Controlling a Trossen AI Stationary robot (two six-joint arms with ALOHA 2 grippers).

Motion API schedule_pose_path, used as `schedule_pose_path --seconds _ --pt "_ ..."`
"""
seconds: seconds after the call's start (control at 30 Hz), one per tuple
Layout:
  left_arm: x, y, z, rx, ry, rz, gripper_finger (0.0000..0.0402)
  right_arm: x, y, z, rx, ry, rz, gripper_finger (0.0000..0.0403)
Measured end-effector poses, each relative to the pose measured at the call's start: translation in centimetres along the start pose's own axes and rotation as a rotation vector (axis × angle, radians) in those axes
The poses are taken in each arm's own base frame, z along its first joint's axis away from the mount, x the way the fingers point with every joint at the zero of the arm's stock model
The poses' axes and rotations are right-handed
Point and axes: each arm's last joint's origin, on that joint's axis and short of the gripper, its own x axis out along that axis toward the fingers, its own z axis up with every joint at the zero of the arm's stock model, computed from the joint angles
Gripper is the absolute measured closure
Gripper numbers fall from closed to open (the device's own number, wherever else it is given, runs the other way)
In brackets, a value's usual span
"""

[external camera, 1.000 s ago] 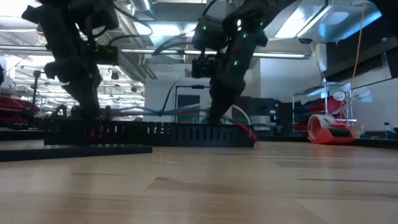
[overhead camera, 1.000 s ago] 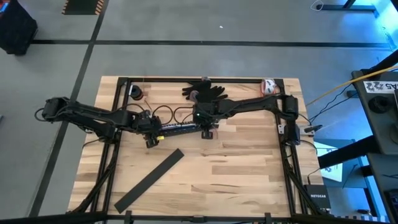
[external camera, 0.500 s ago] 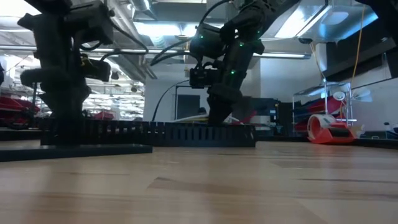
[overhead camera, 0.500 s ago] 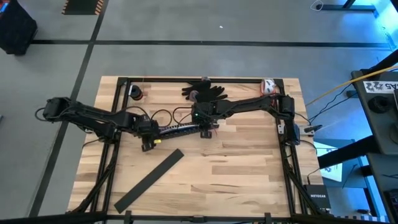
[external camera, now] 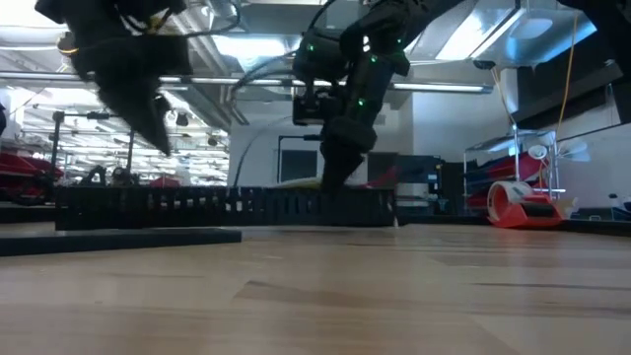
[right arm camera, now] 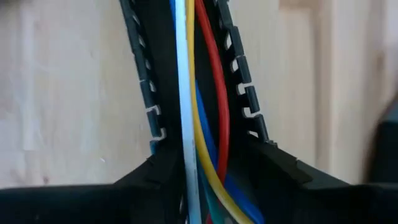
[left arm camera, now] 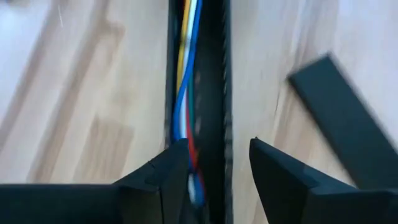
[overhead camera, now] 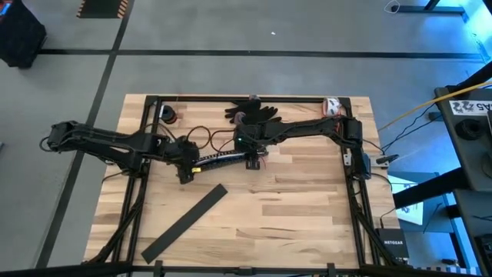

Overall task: Ziptie cables
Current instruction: Put the ziptied cable wires in a black cable duct

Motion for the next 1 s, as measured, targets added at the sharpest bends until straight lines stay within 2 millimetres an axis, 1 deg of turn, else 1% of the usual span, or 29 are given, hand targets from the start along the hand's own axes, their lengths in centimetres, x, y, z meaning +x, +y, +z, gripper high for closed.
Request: schedule_pose_path --seconds 0.1,0.17,0.27,0.33,0.5,0.6,0.73,0.8,0.93,1.0 --pt "0.5 0.0 1.0 -0.026 -0.111 -0.009 0.0247 -0.4 -0.1 0.4 -0.007 -0.023 -0.002 0.0244" --pt "1.4 0.0 0.9 -0.038 -0.15 -0.014 0.0251 -0.3 -0.1 0.4 -0.006 -0.022 0.002 0.0244" --pt "2.8 0.0 0.0 -0.042 -0.158 -0.017 0.0256 -0.4 0.0 0.4 -0.006 -0.016 0.003 0.0244" --pt "3.4 0.2 -0.5 -0.064 -0.178 -0.013 0.026 -0.4 0.0 0.4 -0.005 -0.016 0.004 0.0244" --pt "4.7 1.0 -2.4 -0.139 -0.139 0.033 0.0267 -0.5 0.1 0.4 -0.004 -0.026 0.031 0.0244" --pt "5.2 1.2 -3.4 -0.178 -0.122 0.038 0.0268 -1.4 0.1 0.5 0.013 -0.041 0.045 0.0244" --pt "5.6 1.3 -4.4 -0.197 -0.086 0.048 0.0269 -3.2 0.1 0.7 0.02 -0.075 0.056 0.0244" --pt "5.6 1.3 -4.5 -0.197 -0.083 0.047 0.0269 -3.9 0.2 0.5 0.021 -0.065 0.058 0.0244" --pt "5.6 1.3 -4.5 -0.195 -0.081 0.047 0.0269 -6.0 0.3 -0.1 0.021 -0.036 0.063 0.0244" --pt "5.7 1.3 -4.5 -0.199 -0.082 0.046 0.0269 -6.4 0.4 -0.5 0.021 -0.005 0.069 0.0244"
